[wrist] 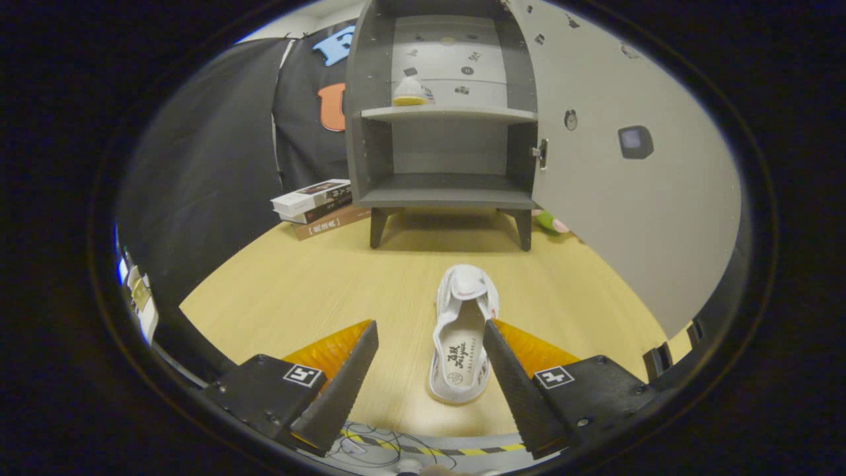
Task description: Open the shoe cabinet door, grab the shoes and put them into the shoe cabinet, then close the shoe cabinet door.
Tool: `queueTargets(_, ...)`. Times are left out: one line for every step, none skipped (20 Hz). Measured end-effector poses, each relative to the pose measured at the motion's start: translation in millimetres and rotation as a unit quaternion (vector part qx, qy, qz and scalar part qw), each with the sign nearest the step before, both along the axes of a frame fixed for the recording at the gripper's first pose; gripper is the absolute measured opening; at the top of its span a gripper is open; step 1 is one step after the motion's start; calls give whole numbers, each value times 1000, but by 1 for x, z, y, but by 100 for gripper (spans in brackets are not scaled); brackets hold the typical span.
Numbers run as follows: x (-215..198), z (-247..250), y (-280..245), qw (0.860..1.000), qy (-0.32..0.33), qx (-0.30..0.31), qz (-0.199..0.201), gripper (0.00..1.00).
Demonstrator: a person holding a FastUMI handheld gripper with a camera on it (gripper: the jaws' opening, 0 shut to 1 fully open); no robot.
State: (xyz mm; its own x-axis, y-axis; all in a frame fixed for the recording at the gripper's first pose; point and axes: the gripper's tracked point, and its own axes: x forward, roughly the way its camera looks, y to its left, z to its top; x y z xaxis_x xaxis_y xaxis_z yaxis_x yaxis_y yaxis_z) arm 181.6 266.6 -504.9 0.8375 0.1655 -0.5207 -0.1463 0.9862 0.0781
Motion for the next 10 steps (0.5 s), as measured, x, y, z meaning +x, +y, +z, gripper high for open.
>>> queueTargets(8, -7, 1, 1000, 6, 2, -4, 100)
queueTargets(18, -14, 2, 1000, 11, 0, -10, 100)
queueTargets(28, -21, 2, 1000, 17, -2, -12, 100)
queueTargets(36, -31, 3, 999, 27, -6, -16, 100)
queueTargets(41, -39, 6, 999, 37, 0, -15, 100)
queueTargets(49, -44, 13, 999, 45, 7, -12, 100)
queueTargets(56, -47, 15, 999, 45, 5, -11, 100)
queueTargets(64, -50, 16, 999, 43, 0, -13, 100)
queueTargets(72, -54, 16, 999, 42, -3, -16, 100)
queueTargets(79, -58, 17, 999, 43, -7, -18, 100)
